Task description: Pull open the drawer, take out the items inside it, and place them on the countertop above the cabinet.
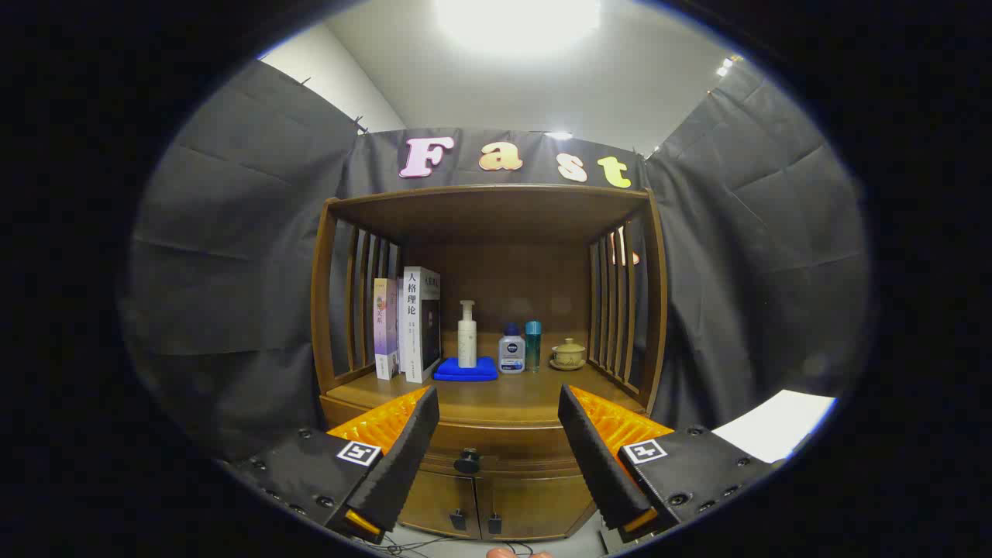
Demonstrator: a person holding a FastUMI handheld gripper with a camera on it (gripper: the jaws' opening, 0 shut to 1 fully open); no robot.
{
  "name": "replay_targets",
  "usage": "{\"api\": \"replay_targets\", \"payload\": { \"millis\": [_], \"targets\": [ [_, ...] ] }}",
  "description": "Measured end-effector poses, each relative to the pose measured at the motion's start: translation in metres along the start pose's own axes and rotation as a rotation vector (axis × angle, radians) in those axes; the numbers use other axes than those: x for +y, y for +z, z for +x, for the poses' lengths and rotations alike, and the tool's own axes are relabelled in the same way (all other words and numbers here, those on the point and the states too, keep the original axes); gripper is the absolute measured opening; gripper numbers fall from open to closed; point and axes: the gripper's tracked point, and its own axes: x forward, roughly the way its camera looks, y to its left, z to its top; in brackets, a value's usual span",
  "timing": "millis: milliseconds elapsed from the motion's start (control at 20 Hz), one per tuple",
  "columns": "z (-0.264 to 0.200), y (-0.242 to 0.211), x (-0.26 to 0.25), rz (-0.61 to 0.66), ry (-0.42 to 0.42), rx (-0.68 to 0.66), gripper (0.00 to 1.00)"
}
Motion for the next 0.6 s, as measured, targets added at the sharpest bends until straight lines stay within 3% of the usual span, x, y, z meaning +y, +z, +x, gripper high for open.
{"api": "replay_targets", "payload": {
  "millis": [600],
  "targets": [
    [0.004,-0.012,0.002,0.031,0.016,0.044,0.98]
  ]
}}
